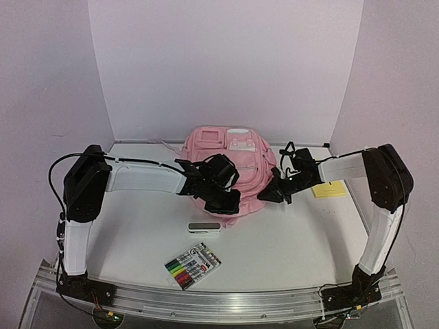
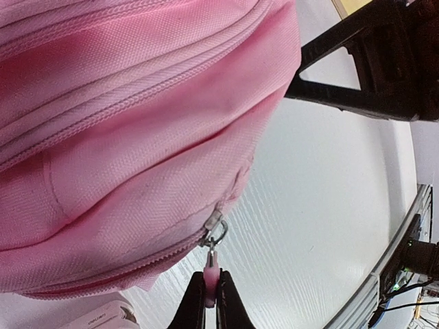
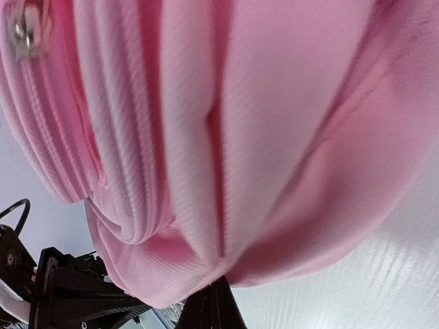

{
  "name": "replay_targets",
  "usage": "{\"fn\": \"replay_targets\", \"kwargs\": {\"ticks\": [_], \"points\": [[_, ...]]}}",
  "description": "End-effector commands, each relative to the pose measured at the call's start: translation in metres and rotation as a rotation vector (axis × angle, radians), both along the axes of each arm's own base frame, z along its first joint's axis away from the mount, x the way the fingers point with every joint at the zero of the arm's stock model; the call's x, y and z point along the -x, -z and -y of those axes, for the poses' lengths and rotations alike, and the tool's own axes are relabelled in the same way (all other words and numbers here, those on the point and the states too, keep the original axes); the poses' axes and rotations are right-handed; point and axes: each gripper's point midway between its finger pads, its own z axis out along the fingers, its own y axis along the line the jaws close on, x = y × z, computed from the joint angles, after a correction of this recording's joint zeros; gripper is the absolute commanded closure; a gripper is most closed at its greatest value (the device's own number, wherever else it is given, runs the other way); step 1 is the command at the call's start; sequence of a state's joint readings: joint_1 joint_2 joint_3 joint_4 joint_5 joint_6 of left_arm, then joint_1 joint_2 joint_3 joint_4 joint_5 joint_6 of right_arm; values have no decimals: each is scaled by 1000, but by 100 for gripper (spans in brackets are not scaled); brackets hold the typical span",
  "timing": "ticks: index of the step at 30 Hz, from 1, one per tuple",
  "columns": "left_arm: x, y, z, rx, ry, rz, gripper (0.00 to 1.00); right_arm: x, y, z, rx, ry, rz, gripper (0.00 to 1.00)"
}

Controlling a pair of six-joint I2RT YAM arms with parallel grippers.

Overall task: Pack the student bag
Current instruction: Zip the student bag at the center of the board.

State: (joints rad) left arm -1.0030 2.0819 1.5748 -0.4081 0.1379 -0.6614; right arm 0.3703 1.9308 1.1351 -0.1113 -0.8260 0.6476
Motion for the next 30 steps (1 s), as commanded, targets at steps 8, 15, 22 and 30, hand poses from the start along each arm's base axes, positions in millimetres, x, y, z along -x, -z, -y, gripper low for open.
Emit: {"fn": "replay_targets", "kwargs": {"ticks": [8,15,22,30], "points": [[5,-43,29,110,101,42,100,3,-52,-19,-76,-44,103,29],[4,-45,37,113,122,52,100,-2,-39,-36,-73,-42,84,32],[8,-48,41,122,156,44,100,-9,-14,-34,-17,-7,58,71],[1,-39,-7,31,44,63,100,-1,-10,7,99,-9,58,100]]}}
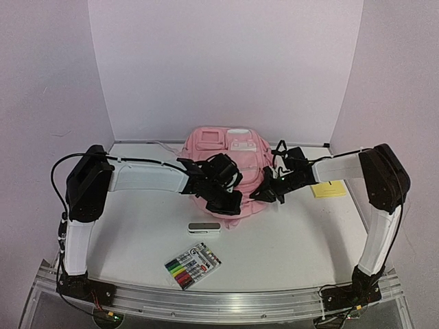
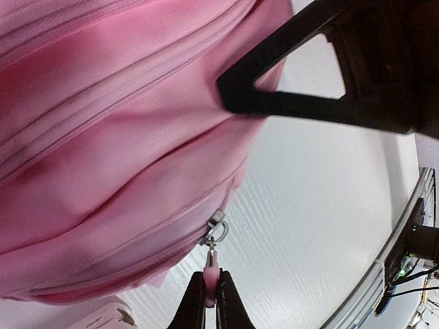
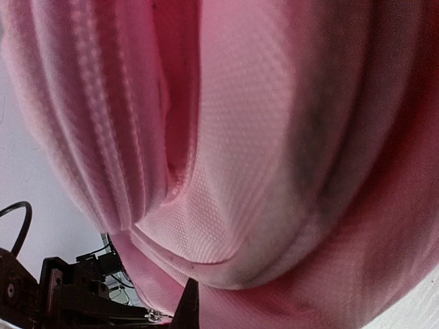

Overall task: Pack the student bag
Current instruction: Zip the student bag at the center of the board.

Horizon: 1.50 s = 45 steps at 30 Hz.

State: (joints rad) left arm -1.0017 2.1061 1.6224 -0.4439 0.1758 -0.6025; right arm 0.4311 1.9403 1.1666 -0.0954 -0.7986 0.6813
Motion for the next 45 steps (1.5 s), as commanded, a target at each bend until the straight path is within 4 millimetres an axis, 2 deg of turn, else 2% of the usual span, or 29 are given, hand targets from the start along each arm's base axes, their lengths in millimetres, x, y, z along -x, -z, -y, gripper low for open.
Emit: {"fn": "replay_targets", "kwargs": {"ticks": [1,8,11,13,15,18,19,21,24,29,32,37,45], "points": [[-3,-36,-20,20,-33,65,100,-5,-3,40,117,23,45,100],[-20,-34,-68,-38,-117,93,100,-18,6,102,257,56,68,100],[-27,-36,-81,-47,-144,107,100,-34,0,117,310,54,127,100],[-28,-37,-79,-37,-140,108,100,-43,-10,120,329,40,178,100],[-28,-39,-70,-8,-119,97,100,-43,-21,113,287,17,197,99],[-24,-46,-46,67,-70,81,100,-28,-46,89,187,-55,213,55],[-23,-48,-39,90,-58,75,100,-22,-54,83,176,-83,238,43],[-21,-50,-27,127,-42,59,100,-11,-74,73,176,-149,334,33],[-21,-54,-16,177,-37,38,100,3,-99,62,177,-280,517,30],[-16,-58,-11,224,-27,17,100,23,-117,46,264,-553,939,31],[-14,-57,-11,229,-26,0,100,31,-109,33,295,-697,1091,32],[-13,-58,-9,243,-26,-11,100,43,-77,15,343,-882,1229,34],[-12,-58,-10,260,-40,-23,100,34,-46,-10,423,-943,1297,37]]}}
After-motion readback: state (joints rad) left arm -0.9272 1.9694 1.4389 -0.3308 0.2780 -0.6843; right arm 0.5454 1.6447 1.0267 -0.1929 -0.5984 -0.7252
